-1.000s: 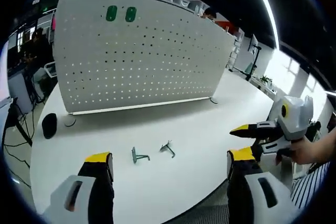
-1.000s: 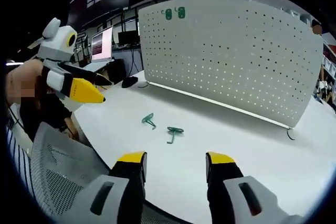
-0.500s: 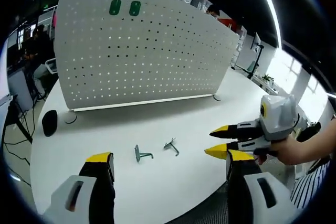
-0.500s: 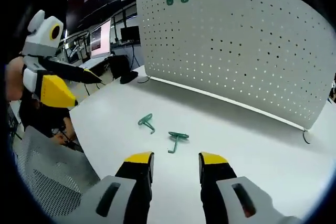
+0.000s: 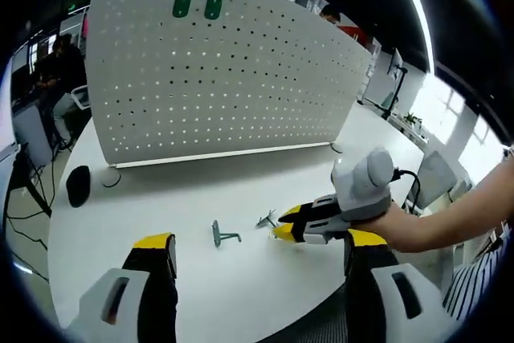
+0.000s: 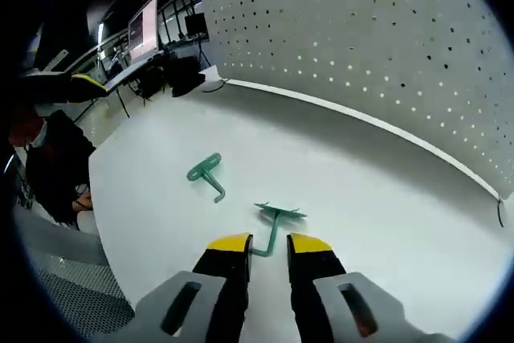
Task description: Insert the hook assembly into the mounting plate slot until the hook locks in place.
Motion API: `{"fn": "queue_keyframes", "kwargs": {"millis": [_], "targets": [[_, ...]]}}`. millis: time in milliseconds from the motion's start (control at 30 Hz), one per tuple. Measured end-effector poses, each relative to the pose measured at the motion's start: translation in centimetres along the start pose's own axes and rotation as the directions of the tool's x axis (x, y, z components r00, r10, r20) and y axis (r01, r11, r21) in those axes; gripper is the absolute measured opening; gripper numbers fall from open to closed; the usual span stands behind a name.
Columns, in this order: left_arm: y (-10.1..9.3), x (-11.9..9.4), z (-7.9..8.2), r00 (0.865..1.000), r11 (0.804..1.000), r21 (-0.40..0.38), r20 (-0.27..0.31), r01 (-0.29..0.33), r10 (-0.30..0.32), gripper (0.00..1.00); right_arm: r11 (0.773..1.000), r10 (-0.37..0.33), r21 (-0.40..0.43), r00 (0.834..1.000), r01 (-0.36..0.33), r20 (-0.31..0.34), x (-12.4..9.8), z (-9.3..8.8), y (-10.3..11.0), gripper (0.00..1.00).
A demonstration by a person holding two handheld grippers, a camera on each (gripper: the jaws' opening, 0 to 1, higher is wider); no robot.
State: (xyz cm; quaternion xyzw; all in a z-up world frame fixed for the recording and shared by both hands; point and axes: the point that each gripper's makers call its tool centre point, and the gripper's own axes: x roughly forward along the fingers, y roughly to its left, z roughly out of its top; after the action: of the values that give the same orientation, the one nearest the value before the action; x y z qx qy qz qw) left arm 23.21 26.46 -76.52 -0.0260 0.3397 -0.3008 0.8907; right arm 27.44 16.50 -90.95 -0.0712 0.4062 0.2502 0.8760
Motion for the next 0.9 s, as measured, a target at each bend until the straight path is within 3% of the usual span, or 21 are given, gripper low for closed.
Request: {"fn": "queue_keyframes", "kwargs": {"millis": [67, 367, 467, 567, 733, 900], "targets": [[0.2, -0.1, 0.0, 1.0, 1.0, -0.004, -0.001, -0.006, 0.006, 0.87, 1.0, -0.017, -0.006, 1.0, 0.017, 0.024, 0.1, 0.5, 0.2, 0.12], [0.9, 0.0, -0.3, 1.0, 0.999, -0.033, -0.004, -0.013, 0.013, 0.86, 0.994, -0.068, -0.079, 0.998, 0.069, 0.019, -0.1, 0.2, -0.6, 0.02], [0.7, 0.1, -0.3, 1.0, 1.0, -0.02, -0.011, -0.006, 0.006, 0.87, 0.981, -0.117, -0.152, 0.993, 0.118, 0.01, -0.3, 0.0, -1.3, 0.01], [0.5, 0.0, -0.1, 1.0, 1.0, -0.023, -0.004, 0.003, -0.003, 0.87, 0.991, -0.115, -0.06, 0.993, 0.117, 0.031, -0.6, 0.1, -1.5, 0.01], [0.3, 0.0, 0.0, 1.0, 1.0, -0.017, 0.004, 0.009, -0.009, 0.87, 0.991, -0.123, -0.051, 0.991, 0.126, 0.049, -1.4, 0.9, -2.2, 0.0], [0.1, 0.1, 0.1, 1.0, 1.0, -0.017, 0.006, 0.018, -0.018, 0.87, 0.993, -0.115, 0.038, 0.991, 0.113, 0.074, -2.5, 2.0, -2.7, 0.0]]}}
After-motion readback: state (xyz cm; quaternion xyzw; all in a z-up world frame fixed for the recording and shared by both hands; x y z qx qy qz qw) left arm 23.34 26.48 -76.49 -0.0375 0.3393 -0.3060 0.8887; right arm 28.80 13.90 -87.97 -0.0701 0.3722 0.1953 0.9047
